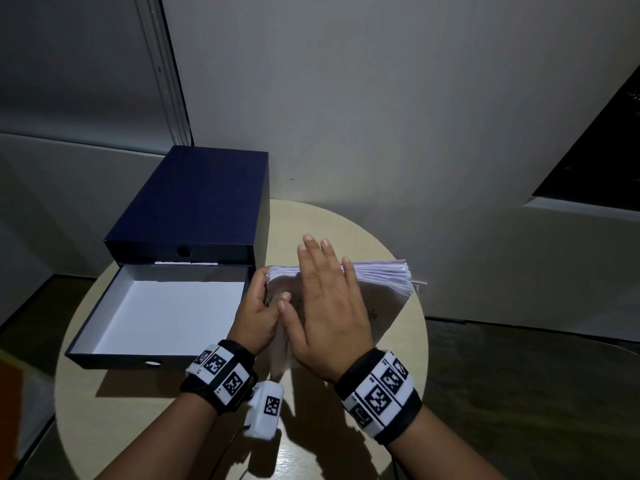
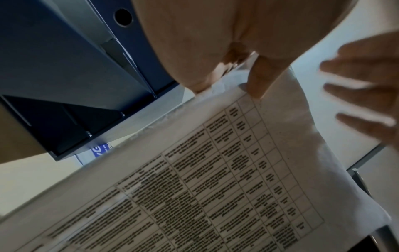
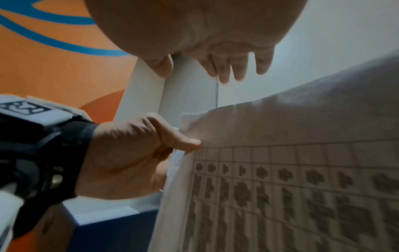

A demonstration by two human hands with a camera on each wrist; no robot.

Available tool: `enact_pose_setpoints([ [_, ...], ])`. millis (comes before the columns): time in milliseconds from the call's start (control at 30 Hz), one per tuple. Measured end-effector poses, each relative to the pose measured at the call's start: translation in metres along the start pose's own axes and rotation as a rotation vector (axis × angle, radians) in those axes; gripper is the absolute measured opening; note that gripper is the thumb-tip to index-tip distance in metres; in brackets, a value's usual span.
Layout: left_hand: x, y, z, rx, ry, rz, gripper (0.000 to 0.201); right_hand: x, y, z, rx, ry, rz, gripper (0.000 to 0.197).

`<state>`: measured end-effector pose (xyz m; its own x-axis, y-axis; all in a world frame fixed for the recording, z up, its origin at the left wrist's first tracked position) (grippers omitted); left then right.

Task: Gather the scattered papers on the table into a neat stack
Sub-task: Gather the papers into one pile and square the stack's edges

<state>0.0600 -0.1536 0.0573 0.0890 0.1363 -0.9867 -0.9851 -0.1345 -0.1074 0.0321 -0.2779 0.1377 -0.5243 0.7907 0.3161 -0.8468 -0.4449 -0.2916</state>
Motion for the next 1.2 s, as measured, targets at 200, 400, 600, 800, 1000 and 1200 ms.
enact_pose_setpoints([
  [200,-0.001,-0.001,-0.001,-0.038,-0.033,-0.020,0.035,-0.035,0.009,0.018,-0.040,0.064,-0.187,0.072],
  [400,0.003,-0.002,0.003,-0.046,-0.018,0.051,0.040,-0.112,0.030,0.027,-0.275,-0.220,-0.401,0.081],
  [600,-0.005,0.001,0.000,-0.038,-0.048,0.088,0.042,-0.136,0.049,-0.016,-0.191,-0.929,-0.568,0.033],
  [800,-0.030,0.008,-0.005,-0.113,-0.187,-0.069,0.033,-0.117,0.046,-0.002,-0.386,-0.906,-0.500,0.049],
  [1000,-0.008,0.023,-0.013,-0.081,-0.334,0.015,0.055,-0.127,0.064,-0.023,-0.285,-0.789,-0.575,0.044],
  [1200,-0.079,0.010,-0.033,0.048,-0.973,-0.430,0.065,-0.100,0.025,0.031,-0.140,-0.319,-0.155,0.046],
])
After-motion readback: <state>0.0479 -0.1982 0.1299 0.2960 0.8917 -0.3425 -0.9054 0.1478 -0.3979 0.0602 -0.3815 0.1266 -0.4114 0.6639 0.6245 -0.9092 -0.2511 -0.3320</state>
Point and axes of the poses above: each hand's wrist, its own y-axis away from the middle knuckle, its own z-axis out of the back of the hand, x = y × z, the point moved 5 cm from there along -y, towards the middle knuckle, and after that the axes turned 7 degrees about -y, right-handed, at the moved point
